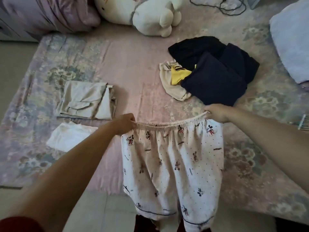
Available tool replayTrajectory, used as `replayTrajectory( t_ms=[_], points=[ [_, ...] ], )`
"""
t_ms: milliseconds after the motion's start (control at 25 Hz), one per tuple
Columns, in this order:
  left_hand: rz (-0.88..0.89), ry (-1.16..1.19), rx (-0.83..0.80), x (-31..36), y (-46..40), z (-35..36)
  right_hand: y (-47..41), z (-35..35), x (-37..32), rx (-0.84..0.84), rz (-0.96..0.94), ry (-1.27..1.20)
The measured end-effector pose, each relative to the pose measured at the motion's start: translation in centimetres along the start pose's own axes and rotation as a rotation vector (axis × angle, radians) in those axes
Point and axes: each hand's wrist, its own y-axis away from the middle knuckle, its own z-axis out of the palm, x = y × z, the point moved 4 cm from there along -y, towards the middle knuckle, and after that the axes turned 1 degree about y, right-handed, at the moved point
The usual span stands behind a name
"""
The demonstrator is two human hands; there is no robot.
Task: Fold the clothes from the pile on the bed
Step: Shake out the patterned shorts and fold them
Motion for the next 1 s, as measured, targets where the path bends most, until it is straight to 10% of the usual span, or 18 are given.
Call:
replayTrajectory(
  t_ms=[200,680,760,880,1000],
  points=[
    [-0.033,-0.171,0.274,-3.3,-14.6,6.0,-14.4,4.3,0.3,0.344,0.067,0.09],
    [-0.209,-0.182,0.532,-6.4,-24.4,11.6,-26.9,8.8,0.0,0.577,0.186,0.177],
    [-0.043,-0.271,0.676,-5.2,-22.4,13.2,-25.2,11.6,-1.9,0.691,0.005,0.109],
    [0.391,-0.56,0.535,-2.9,-19.4,20.4,-23.2,19.1,-3.3,0.426,-0.235,0.243],
    [0.385,-0.59,0.483,-4.2,-19.0,23.9,-24.0,22.7,-1.3,0.339,-0.137,0.27]
  ],
)
